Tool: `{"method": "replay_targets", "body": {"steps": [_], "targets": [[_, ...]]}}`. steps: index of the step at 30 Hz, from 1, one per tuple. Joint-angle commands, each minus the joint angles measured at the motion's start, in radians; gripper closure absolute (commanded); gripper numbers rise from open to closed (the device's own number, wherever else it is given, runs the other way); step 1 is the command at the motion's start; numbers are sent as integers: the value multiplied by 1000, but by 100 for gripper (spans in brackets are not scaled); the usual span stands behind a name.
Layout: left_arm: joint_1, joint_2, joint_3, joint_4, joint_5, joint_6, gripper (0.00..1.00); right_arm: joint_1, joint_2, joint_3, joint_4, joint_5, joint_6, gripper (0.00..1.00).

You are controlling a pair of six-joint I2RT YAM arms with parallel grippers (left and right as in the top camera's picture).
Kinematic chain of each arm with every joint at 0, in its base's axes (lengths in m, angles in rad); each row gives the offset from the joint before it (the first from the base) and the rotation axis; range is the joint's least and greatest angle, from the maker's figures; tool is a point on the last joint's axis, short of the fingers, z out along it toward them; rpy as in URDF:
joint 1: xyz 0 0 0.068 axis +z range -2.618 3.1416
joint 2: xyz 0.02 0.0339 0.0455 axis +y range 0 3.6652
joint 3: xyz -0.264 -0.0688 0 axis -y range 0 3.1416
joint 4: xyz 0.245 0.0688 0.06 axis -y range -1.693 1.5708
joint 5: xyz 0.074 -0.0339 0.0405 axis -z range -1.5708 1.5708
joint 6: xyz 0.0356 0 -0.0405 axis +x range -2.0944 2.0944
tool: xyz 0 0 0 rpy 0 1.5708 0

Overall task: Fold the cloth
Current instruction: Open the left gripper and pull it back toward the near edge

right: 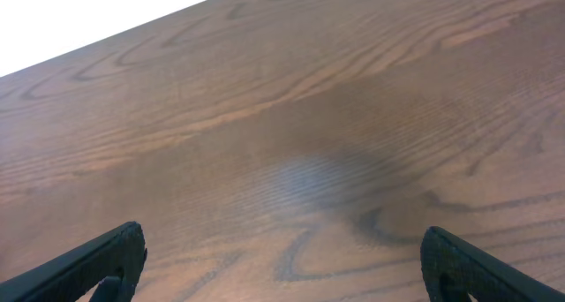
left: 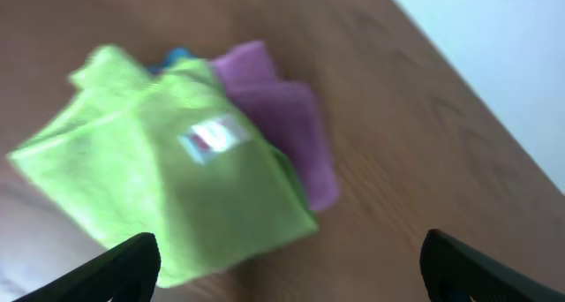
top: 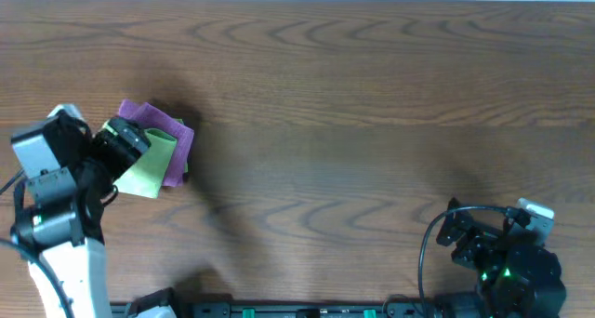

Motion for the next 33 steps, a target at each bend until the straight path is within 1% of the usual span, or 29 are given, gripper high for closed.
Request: {"method": "replay_targets", "body": {"steps": [1,8,11,13,15,20,24,26,31,33], "targets": [[3,-64,-7,-20,153,73,5,-7,-5,-1,-1,10,12,1],[3,-204,-8,-60,298,66,5,-7,-5,-1,-1,10,12,1],[3,-254,-8,-101,325,3,5,-7,-5,-1,-1,10,12,1],[3,-280,-8,-141,393,-28,5,-7,-5,-1,-1,10,12,1],[3,-293,-8,-164,426,-31,5,-7,-5,-1,-1,10,12,1],[3,-294,-8,-195,426,-26,5,-7,-5,-1,-1,10,12,1],[3,-294,-8,-389,423,-29,5,-7,-5,-1,-1,10,12,1],[3,-294,-8,-418,358,-21,5,-7,-5,-1,-1,10,12,1],[1,-311,-9,-321,316,279,5,-7,-5,-1,-1,10,12,1],[-15,-340,-14,-290,252,340,5,-7,-5,-1,-1,10,12,1]]}}
